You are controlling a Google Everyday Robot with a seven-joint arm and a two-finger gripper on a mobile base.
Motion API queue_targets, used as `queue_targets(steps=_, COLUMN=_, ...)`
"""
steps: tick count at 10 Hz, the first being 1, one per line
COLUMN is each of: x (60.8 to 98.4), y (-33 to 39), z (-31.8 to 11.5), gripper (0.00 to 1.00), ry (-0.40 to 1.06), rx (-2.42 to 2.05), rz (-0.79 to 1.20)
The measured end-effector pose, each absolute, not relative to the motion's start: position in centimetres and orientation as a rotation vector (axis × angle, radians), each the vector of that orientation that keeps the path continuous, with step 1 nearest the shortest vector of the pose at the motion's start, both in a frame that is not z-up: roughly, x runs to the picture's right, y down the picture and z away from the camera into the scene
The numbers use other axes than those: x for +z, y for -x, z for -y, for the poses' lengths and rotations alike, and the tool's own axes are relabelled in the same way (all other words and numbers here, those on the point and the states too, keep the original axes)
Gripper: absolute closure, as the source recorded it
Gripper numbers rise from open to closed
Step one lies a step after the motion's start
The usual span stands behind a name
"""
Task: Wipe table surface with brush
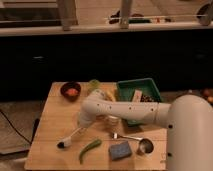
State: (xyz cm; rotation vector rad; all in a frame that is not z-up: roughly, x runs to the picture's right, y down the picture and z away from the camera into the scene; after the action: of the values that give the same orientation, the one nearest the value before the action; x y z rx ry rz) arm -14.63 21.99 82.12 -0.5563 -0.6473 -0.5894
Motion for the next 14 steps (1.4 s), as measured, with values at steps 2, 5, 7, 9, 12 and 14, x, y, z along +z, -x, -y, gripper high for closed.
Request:
queue_targets(steps=2, x=82.3, y=16.2, z=-20.5, gripper=1.00, ry=0.534, rx=-0.609, rz=0.653)
queue_targets(steps=5, x=81.7, y=18.8, z=-20.3, gripper=1.00, ry=0.524, rx=-0.654, rz=0.683)
queue_targets(steps=7, x=81.0, y=21.4, z=-21.0, gripper=1.00, ry=0.529, rx=-0.686, rz=0.714)
queue_targets(steps=9, x=80.6, y=21.7, z=-21.9, gripper=1.00, ry=0.546, rx=-0.690, rz=0.729)
queue_targets(steps=12, x=80.4, y=21.0, z=-23.3, gripper=1.00, ry=0.583, rx=-0.637, rz=0.727)
queue_targets(steps=14, x=80.5, y=19.7, z=-23.7, gripper=1.00, ry=0.596, rx=-0.576, rz=0.711)
